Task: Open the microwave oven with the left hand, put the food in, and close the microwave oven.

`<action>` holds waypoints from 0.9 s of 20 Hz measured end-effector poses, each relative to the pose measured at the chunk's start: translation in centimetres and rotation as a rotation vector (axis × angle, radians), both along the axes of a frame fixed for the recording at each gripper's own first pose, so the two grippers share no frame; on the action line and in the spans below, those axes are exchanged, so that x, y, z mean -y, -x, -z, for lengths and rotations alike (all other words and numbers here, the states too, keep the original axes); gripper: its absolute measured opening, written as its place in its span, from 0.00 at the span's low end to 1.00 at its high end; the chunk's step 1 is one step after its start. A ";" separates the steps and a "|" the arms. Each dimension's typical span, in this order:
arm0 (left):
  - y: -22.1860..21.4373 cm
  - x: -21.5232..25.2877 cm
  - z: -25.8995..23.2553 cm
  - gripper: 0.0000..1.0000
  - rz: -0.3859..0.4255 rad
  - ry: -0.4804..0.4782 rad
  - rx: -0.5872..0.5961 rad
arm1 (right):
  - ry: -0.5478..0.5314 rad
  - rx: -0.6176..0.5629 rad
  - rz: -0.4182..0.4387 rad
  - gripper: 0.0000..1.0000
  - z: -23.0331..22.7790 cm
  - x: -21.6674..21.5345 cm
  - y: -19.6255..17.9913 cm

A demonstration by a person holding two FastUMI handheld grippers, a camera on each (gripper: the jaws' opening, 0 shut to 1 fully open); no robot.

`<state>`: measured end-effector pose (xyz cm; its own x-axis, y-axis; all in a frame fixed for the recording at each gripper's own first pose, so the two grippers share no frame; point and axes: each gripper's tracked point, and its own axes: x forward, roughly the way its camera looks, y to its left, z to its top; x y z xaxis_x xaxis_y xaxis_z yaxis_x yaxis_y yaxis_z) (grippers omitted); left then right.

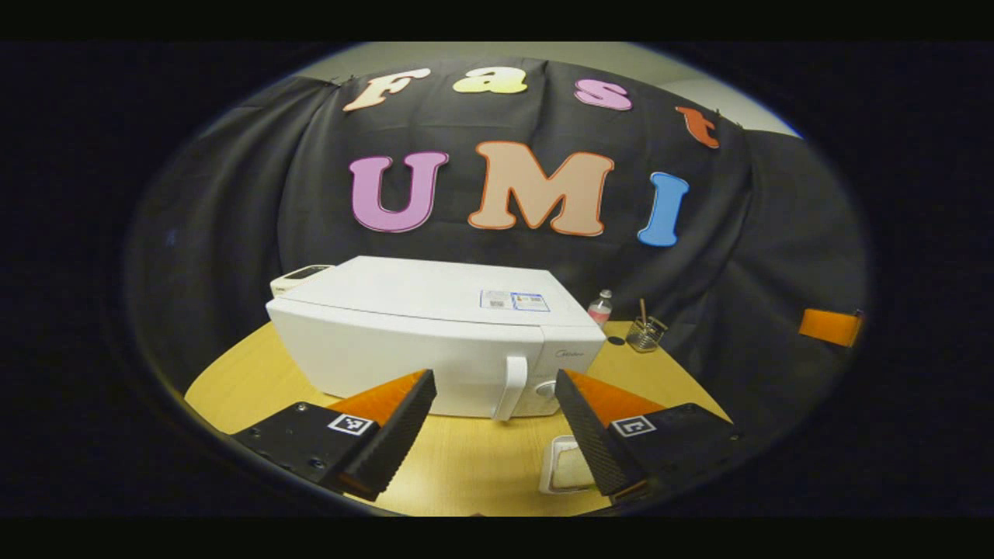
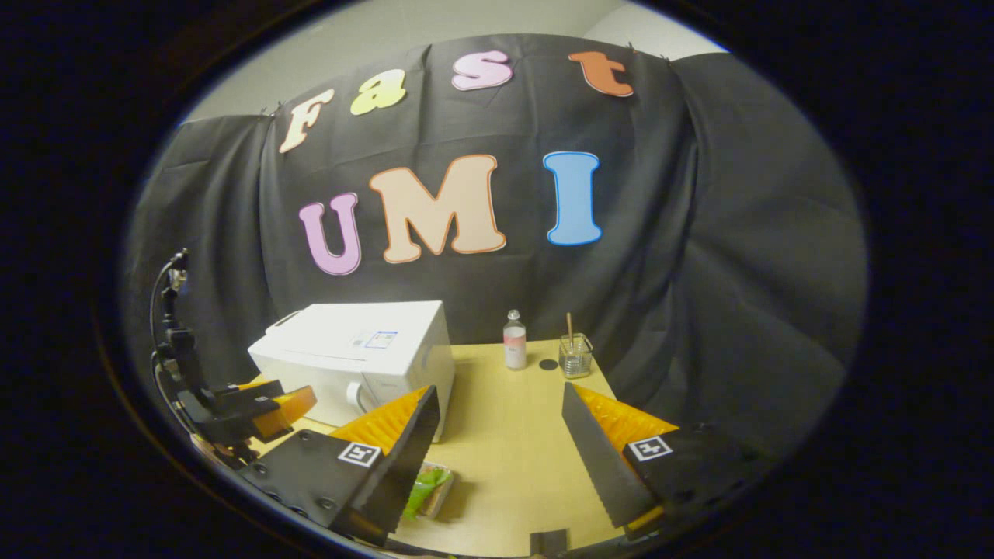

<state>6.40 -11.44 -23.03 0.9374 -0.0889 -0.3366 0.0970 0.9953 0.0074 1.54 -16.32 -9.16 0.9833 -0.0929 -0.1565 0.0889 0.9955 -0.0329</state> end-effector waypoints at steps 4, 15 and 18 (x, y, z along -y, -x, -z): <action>-1.8 0.3 3.5 0.95 0.007 -0.008 -0.075 | -0.010 0.009 0.016 0.99 0.2 1.4 -0.2; -6.1 1.0 9.0 0.90 -0.006 0.017 -0.226 | -0.021 -0.042 0.078 0.92 2.2 4.2 0.1; -6.5 1.2 9.2 0.81 0.000 0.021 -0.227 | -0.034 -0.048 0.073 0.92 2.6 3.9 0.3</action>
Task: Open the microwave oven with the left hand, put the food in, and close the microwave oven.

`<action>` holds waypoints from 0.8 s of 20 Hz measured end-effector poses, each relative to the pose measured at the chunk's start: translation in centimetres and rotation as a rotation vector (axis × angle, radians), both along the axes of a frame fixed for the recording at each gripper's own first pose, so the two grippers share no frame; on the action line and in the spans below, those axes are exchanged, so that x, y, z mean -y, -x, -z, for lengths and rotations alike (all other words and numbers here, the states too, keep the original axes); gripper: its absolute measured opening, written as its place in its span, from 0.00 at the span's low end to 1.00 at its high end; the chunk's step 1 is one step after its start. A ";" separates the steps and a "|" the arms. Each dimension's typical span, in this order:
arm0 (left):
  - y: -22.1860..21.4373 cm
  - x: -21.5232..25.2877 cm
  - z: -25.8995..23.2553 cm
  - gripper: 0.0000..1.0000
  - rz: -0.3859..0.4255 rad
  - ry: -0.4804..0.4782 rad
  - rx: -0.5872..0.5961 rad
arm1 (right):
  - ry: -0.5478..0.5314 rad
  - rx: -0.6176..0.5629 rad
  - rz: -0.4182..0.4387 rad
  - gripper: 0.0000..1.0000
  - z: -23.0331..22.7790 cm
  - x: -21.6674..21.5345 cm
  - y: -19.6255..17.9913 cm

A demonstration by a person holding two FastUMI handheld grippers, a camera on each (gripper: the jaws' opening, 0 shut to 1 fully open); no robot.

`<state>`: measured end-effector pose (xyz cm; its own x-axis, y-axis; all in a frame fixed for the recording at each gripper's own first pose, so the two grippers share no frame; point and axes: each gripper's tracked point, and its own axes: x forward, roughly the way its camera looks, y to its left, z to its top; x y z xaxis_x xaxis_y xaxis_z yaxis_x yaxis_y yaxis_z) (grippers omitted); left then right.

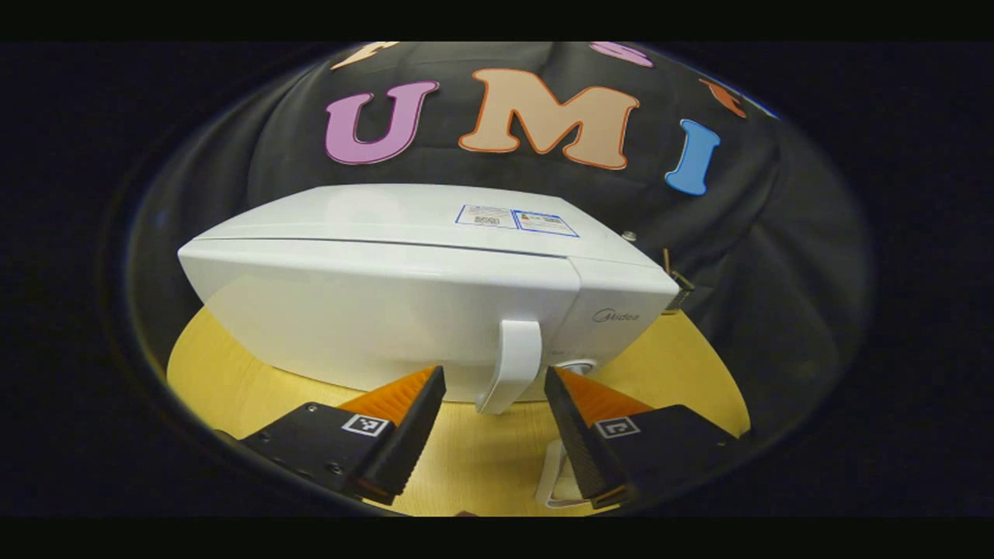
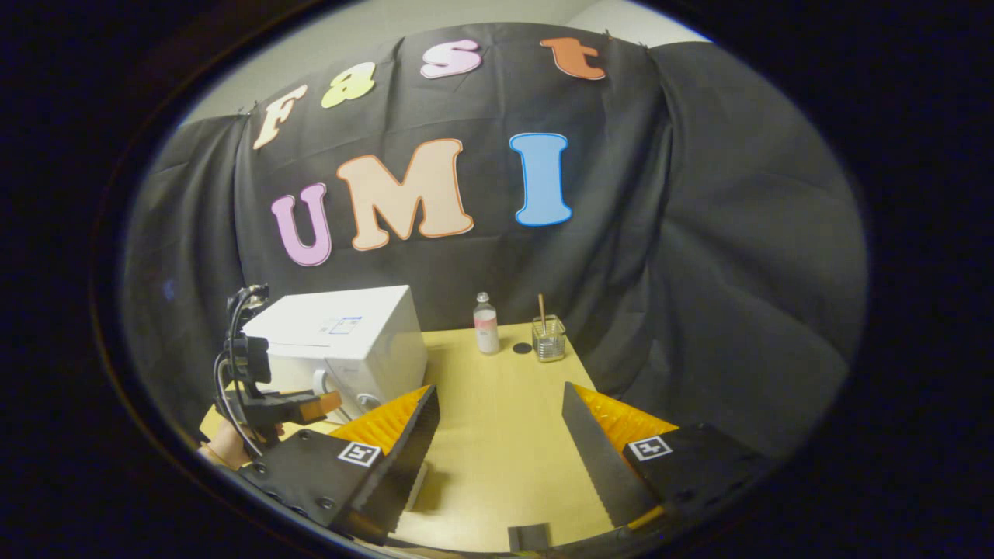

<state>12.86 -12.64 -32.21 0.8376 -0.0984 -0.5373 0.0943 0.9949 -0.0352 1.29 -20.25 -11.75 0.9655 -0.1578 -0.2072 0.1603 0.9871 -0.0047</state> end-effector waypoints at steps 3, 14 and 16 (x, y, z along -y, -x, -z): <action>-0.5 0.3 0.2 0.72 -0.005 -0.013 0.001 | -0.008 0.002 -0.008 0.92 -0.2 -0.2 -0.1; -0.7 0.2 1.0 0.27 -0.042 -0.070 0.011 | -0.049 0.007 0.011 0.92 0.1 -0.3 1.1; -0.7 0.3 1.0 0.24 -0.036 -0.059 0.013 | -0.052 0.004 0.016 0.92 0.4 -0.3 1.6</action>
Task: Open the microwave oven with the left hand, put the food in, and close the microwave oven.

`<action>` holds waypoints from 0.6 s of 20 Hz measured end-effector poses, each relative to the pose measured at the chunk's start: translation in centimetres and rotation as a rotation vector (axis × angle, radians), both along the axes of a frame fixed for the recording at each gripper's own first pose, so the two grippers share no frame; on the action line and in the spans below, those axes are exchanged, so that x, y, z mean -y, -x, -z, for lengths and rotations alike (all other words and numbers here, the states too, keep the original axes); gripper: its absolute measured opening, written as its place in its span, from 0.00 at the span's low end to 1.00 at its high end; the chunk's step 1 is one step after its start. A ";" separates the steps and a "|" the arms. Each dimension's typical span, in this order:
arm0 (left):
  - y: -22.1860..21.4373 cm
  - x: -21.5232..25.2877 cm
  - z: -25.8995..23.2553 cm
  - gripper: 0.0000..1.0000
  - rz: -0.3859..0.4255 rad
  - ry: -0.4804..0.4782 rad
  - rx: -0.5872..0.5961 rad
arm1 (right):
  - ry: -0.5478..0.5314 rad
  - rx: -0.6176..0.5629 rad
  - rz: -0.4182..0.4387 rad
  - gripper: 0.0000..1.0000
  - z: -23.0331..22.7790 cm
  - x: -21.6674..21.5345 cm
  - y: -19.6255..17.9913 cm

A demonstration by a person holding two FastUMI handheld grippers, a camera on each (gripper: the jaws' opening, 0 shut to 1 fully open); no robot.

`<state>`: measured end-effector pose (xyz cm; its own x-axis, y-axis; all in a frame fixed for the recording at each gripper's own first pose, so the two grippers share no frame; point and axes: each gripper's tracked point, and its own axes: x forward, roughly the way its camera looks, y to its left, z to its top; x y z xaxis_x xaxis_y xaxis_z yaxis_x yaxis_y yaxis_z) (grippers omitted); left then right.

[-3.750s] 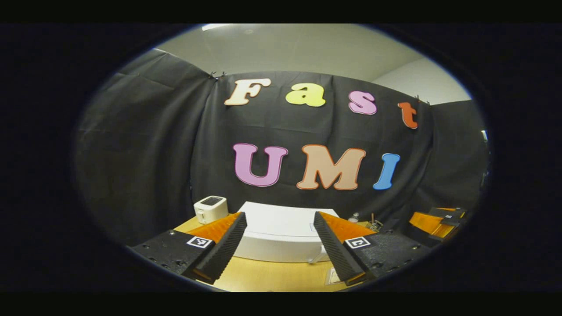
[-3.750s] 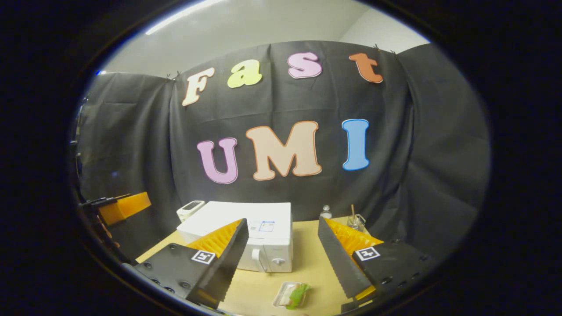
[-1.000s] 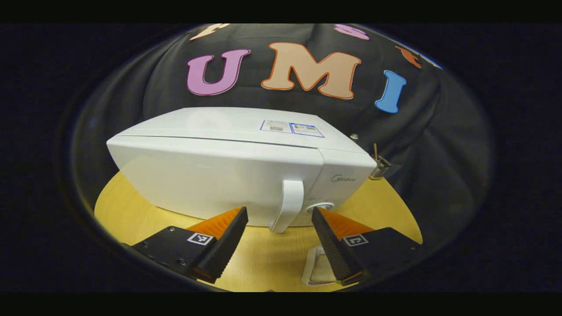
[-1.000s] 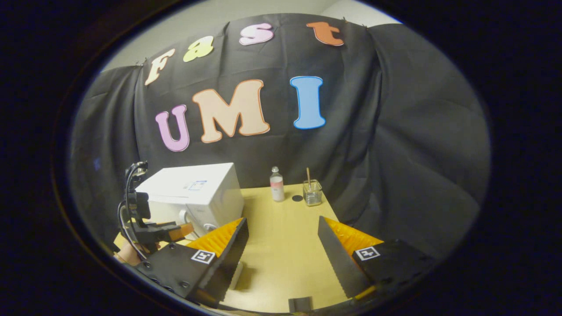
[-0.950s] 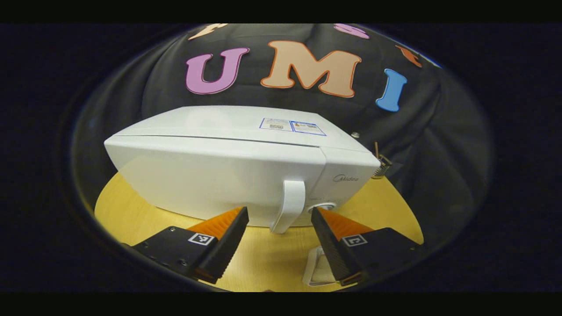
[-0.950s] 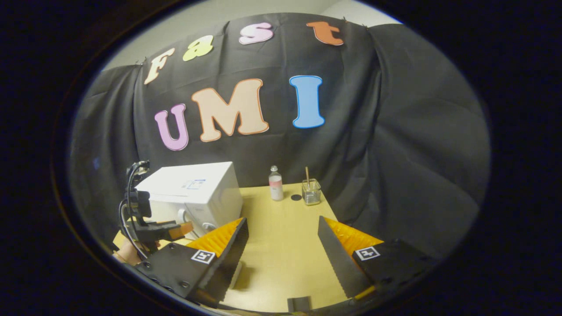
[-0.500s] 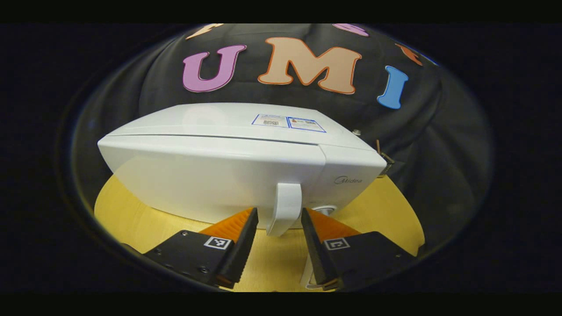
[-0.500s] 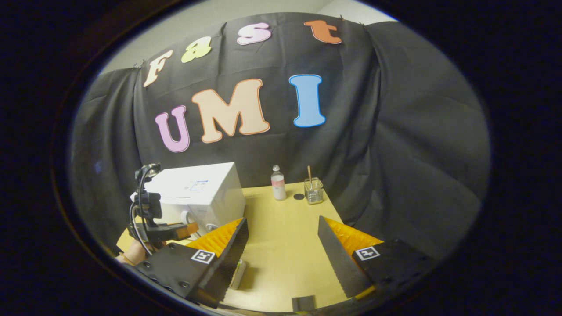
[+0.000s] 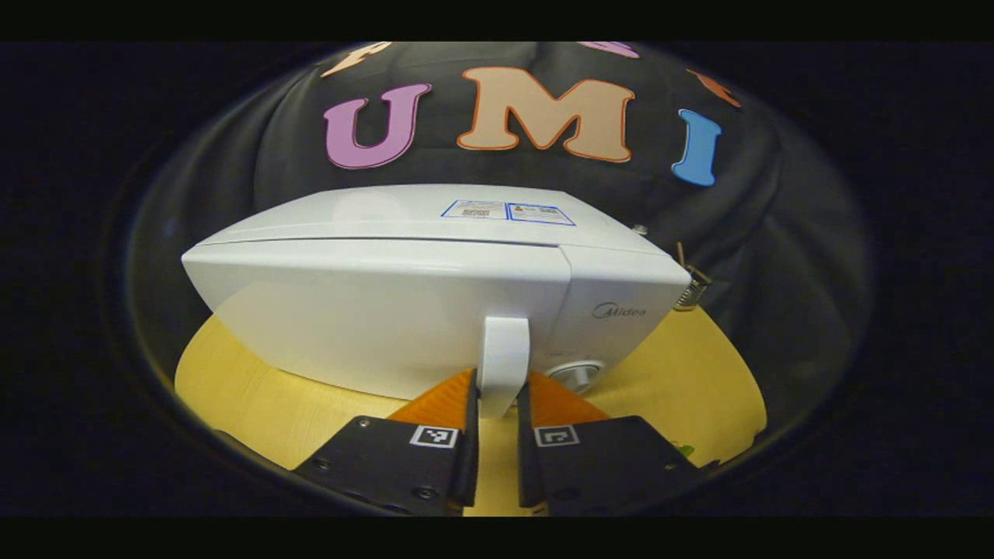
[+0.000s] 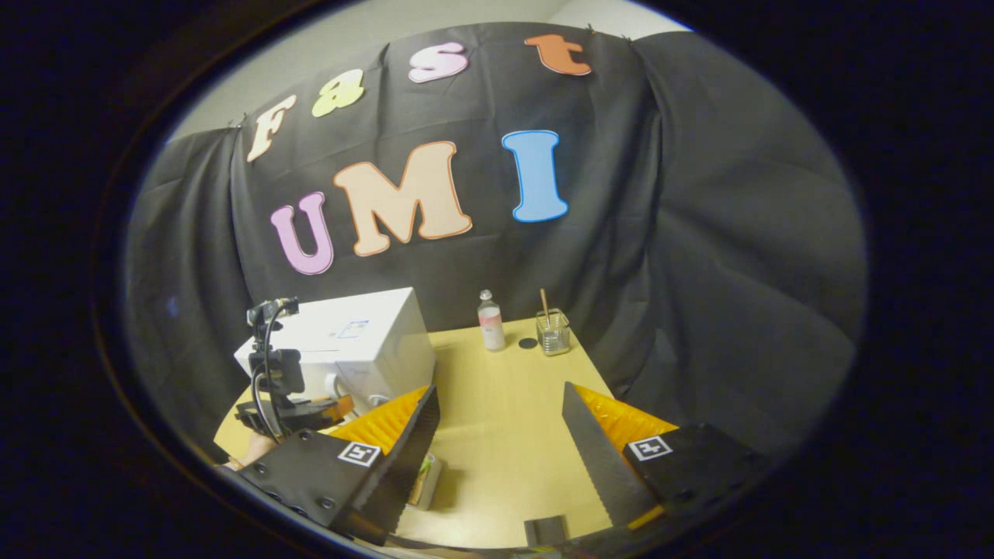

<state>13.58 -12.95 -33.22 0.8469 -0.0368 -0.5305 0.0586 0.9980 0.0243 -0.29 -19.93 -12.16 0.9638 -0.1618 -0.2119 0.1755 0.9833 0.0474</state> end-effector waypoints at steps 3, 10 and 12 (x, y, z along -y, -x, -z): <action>0.1 0.0 -0.3 0.20 0.024 -0.021 0.035 | -0.015 -0.005 0.000 0.92 0.4 -0.1 0.8; 0.0 -0.1 -0.3 0.12 0.025 -0.013 0.070 | -0.003 -0.067 -0.026 0.92 2.8 -0.9 2.4; 0.4 -0.1 -0.3 0.13 0.014 -0.008 0.064 | -0.017 -0.092 -0.048 0.92 3.6 -1.6 2.5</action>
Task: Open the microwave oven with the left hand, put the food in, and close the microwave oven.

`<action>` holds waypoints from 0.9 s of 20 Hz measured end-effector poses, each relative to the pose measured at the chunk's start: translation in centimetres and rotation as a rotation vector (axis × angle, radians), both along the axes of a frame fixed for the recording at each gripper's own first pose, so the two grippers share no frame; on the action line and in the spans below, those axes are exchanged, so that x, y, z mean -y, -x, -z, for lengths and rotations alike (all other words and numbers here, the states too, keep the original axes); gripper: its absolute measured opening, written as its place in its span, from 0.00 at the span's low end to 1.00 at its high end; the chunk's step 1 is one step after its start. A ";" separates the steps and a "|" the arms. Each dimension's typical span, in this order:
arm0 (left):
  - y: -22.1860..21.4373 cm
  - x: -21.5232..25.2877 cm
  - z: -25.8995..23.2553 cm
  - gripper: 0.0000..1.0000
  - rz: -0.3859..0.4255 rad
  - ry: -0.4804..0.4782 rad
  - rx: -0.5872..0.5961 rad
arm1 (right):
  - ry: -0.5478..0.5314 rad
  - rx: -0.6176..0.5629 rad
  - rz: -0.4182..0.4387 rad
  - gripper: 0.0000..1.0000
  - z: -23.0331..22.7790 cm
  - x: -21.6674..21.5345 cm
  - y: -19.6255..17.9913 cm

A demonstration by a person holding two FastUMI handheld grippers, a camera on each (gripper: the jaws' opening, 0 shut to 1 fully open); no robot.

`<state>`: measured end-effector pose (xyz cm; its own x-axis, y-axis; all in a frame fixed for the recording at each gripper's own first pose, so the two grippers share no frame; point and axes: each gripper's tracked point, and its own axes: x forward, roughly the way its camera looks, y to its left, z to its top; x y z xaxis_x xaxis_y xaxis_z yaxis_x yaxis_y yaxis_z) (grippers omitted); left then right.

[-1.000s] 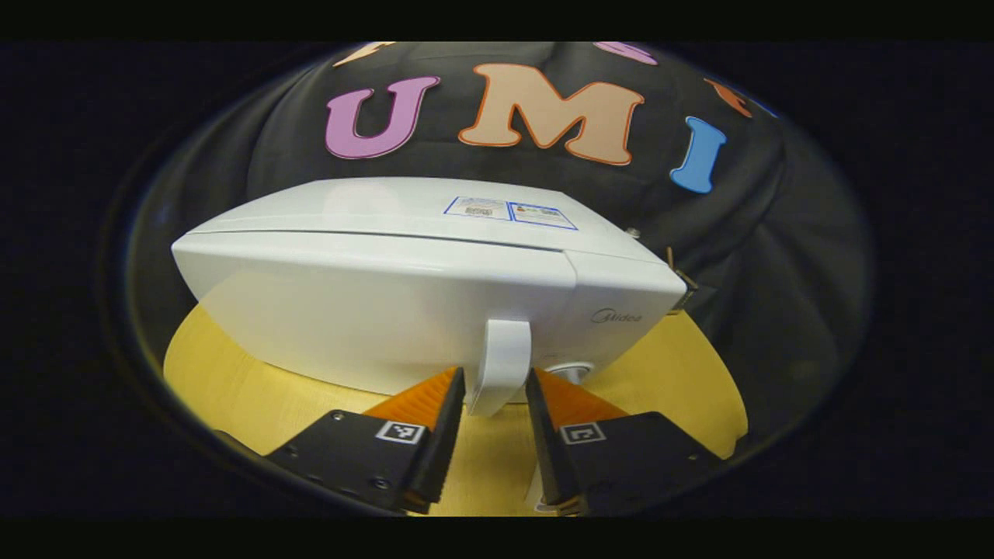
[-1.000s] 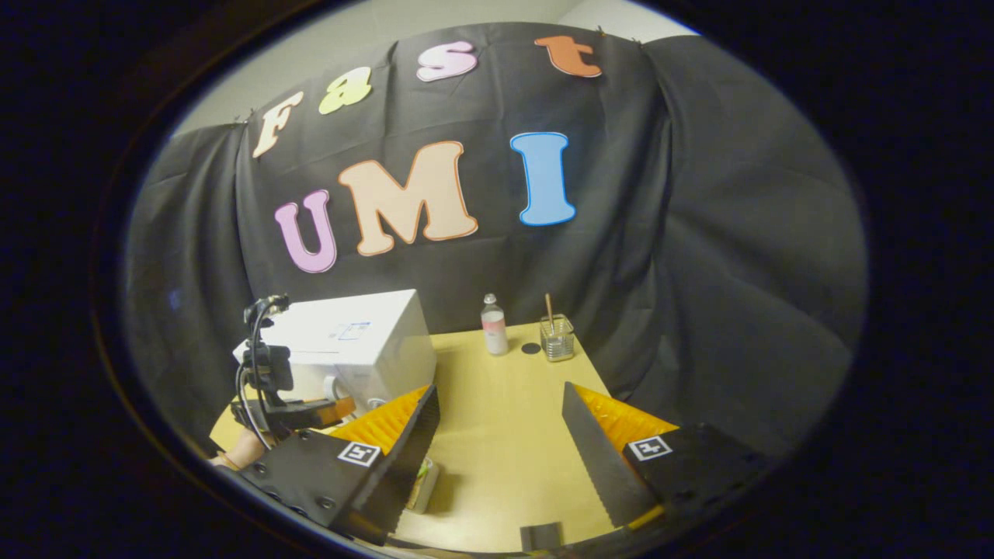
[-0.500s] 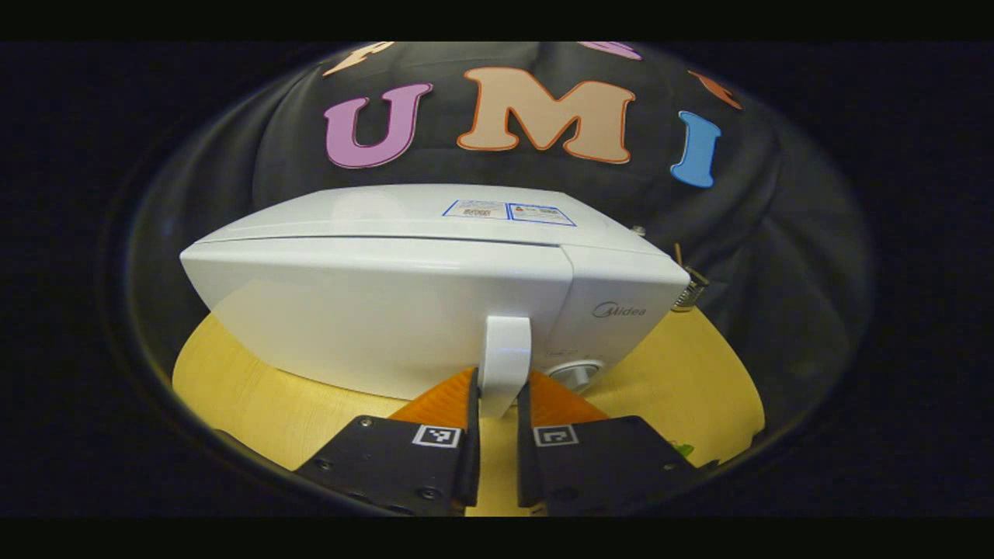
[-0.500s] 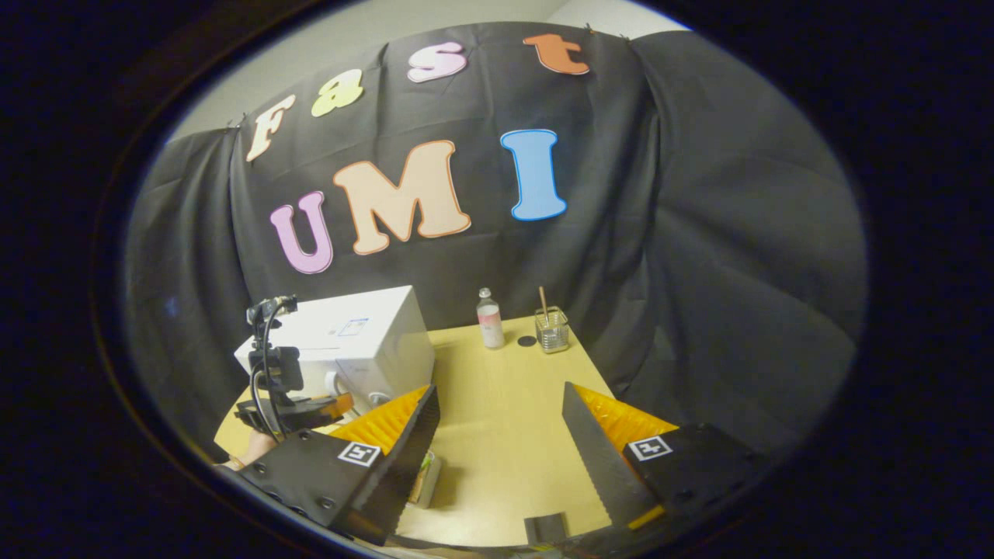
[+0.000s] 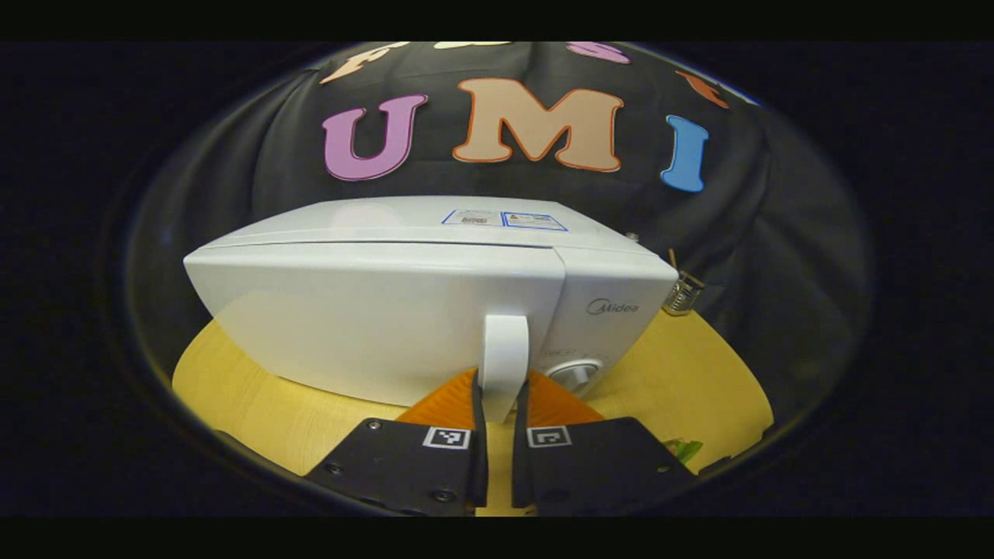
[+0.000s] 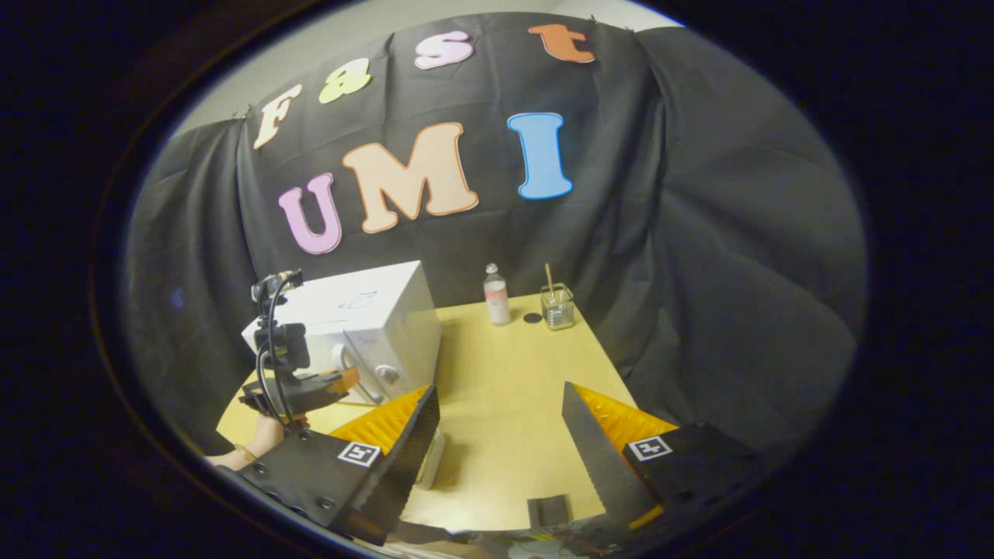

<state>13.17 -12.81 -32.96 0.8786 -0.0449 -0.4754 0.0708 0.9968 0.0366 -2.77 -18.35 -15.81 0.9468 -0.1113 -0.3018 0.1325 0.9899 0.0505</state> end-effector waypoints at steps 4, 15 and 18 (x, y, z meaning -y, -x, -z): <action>4.1 -0.9 -0.1 0.12 0.038 -0.020 0.046 | 0.024 -0.029 -0.034 0.99 1.2 -1.1 -0.4; 13.5 -6.1 -0.2 0.28 0.004 -0.020 0.005 | 0.037 -0.042 -0.156 0.92 2.5 -7.4 -0.6; 14.8 -7.9 -0.2 0.40 -0.018 0.010 -0.027 | 0.040 -0.040 -0.139 0.99 2.8 -8.4 0.3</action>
<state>-1.68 -4.93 -32.73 0.8661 -0.0339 -0.4988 0.0534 0.9983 0.0249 -3.10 -9.96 -18.65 0.9413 0.0069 -0.3376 -0.0044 1.0000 0.0081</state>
